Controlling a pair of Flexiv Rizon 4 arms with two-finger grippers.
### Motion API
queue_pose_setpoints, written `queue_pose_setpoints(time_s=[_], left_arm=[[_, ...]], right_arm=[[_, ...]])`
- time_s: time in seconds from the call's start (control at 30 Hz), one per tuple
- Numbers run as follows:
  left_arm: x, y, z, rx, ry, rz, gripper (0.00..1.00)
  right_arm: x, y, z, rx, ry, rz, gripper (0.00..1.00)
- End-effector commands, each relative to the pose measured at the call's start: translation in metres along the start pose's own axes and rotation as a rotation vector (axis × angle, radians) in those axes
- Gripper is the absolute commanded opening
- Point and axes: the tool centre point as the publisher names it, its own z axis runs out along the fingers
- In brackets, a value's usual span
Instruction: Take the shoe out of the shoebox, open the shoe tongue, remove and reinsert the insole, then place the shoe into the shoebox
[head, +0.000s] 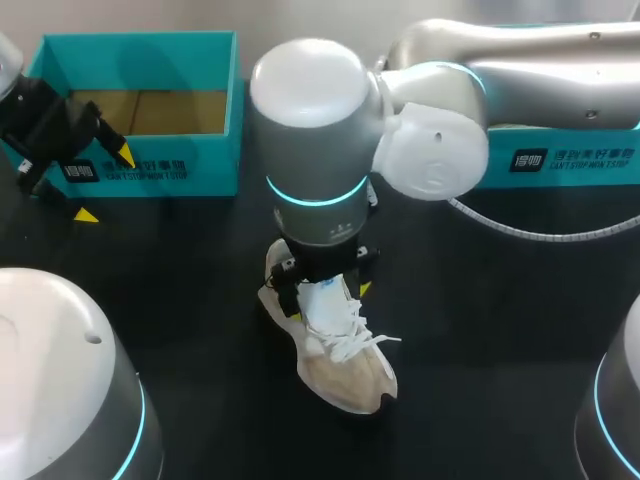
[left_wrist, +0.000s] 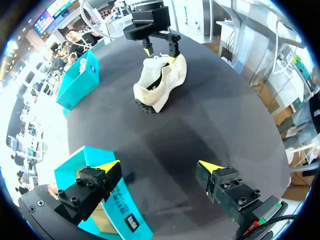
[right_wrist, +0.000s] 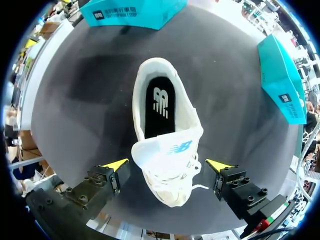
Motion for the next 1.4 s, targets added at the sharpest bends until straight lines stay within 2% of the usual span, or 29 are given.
queue_pose_setpoints(time_s=[0.03, 0.27, 0.57, 0.8, 0.87, 1.0, 1.03, 1.07, 1.27, 1.4], left_arm=[[0.001, 0.000, 0.000, -0.004, 0.001, 0.000, 1.00], [0.001, 0.000, 0.000, -0.004, 0.001, 0.000, 1.00], [0.001, 0.000, 0.000, -0.004, 0.001, 0.000, 1.00], [0.001, 0.000, 0.000, -0.004, 0.001, 0.000, 1.00], [0.001, 0.000, 0.000, -0.004, 0.001, 0.000, 1.00], [0.001, 0.000, 0.000, -0.004, 0.001, 0.000, 1.00], [0.001, 0.000, 0.000, -0.004, 0.001, 0.000, 1.00], [0.001, 0.000, 0.000, -0.004, 0.001, 0.000, 1.00], [0.001, 0.000, 0.000, -0.004, 0.001, 0.000, 1.00], [0.001, 0.000, 0.000, -0.004, 0.001, 0.000, 1.00]], right_arm=[[-0.012, -0.017, -0.004, -0.006, 0.028, 0.006, 1.00], [-0.019, -0.040, -0.013, -0.019, 0.037, 0.006, 1.00], [-0.015, -0.067, -0.024, -0.019, 0.075, -0.003, 1.00], [-0.016, -0.077, -0.027, -0.019, 0.075, -0.037, 1.00], [-0.018, -0.078, -0.029, -0.019, 0.071, -0.048, 0.36], [-0.018, -0.077, -0.031, -0.017, 0.060, -0.075, 0.35], [-0.018, -0.077, -0.031, -0.018, 0.059, -0.077, 0.21], [-0.018, -0.077, -0.031, -0.018, 0.059, -0.078, 0.13], [-0.017, -0.076, -0.033, -0.016, 0.060, -0.102, 0.10], [-0.013, -0.070, -0.031, -0.012, 0.055, -0.130, 0.17]])
